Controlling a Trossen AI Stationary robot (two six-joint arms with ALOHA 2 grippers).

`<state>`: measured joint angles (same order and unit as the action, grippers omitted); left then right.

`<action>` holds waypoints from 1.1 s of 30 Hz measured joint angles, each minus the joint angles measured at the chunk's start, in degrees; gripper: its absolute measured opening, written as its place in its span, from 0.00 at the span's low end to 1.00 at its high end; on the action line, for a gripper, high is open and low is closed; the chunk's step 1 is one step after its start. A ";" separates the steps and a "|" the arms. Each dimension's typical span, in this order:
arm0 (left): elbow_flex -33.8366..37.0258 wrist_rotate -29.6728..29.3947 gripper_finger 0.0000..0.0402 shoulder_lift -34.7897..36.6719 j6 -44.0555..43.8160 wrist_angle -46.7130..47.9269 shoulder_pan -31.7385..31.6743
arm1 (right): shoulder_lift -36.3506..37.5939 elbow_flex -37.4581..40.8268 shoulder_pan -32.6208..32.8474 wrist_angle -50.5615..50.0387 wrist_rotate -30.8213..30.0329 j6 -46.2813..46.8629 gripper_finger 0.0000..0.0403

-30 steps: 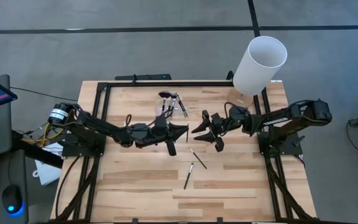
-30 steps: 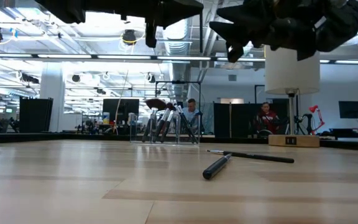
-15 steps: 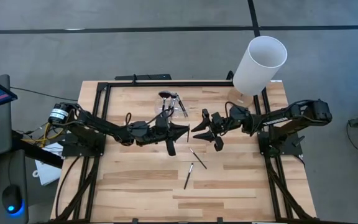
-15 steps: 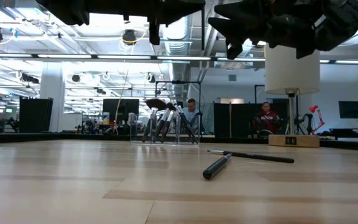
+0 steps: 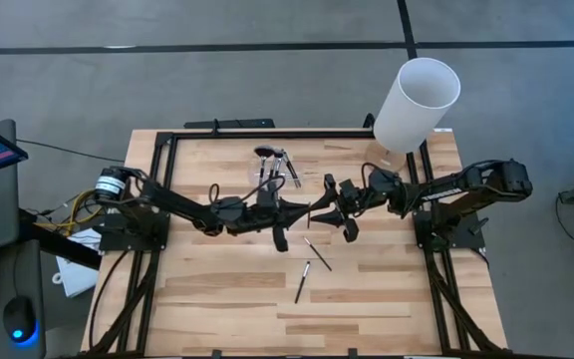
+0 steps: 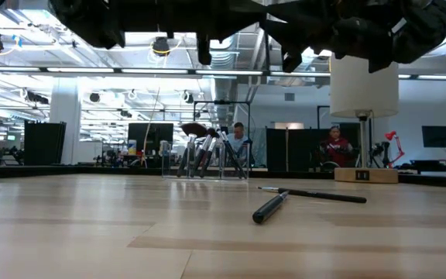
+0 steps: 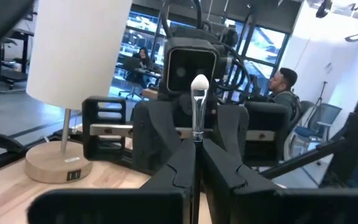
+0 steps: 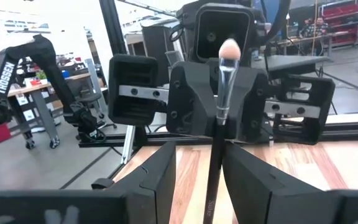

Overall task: Pick & Place Makeup Supplies
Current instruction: Put the makeup brush into the transparent organizer

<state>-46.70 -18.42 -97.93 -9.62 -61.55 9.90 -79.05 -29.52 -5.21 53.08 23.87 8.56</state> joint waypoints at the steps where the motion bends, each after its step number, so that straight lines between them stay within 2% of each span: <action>1: -0.22 -0.01 0.04 -0.53 -0.01 -0.63 -0.20 | 0.00 0.00 -0.02 -0.24 -0.01 -0.02 0.30; 11: -0.52 1.92 0.04 -0.74 -0.03 -1.71 -1.09 | -0.02 0.00 -0.13 -1.76 0.12 -1.08 0.28; 15: -0.52 1.97 0.04 -0.74 -0.23 -1.71 -0.95 | -0.02 0.00 -0.13 -1.78 0.05 -1.58 0.21; 21: -0.54 2.89 0.04 -0.67 -0.41 -1.37 -0.91 | -0.02 0.00 -0.17 -1.76 -0.32 -3.02 0.03; 26: -0.54 3.47 0.04 -0.64 -1.43 -0.81 -0.95 | -0.02 0.00 -0.17 -2.06 -1.58 -3.47 0.04; 30: -0.54 3.48 0.10 -0.63 -2.75 -0.57 -0.98 | -0.02 0.02 -0.58 -2.12 -1.75 -3.75 0.02; 33: -0.50 3.25 0.20 -0.67 -3.67 0.33 -1.00 | -0.02 0.00 -1.38 -2.03 -2.41 -3.78 0.02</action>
<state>-47.20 -15.16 -98.61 -13.29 -61.23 8.90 -79.07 -29.52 -6.59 51.05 21.45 4.78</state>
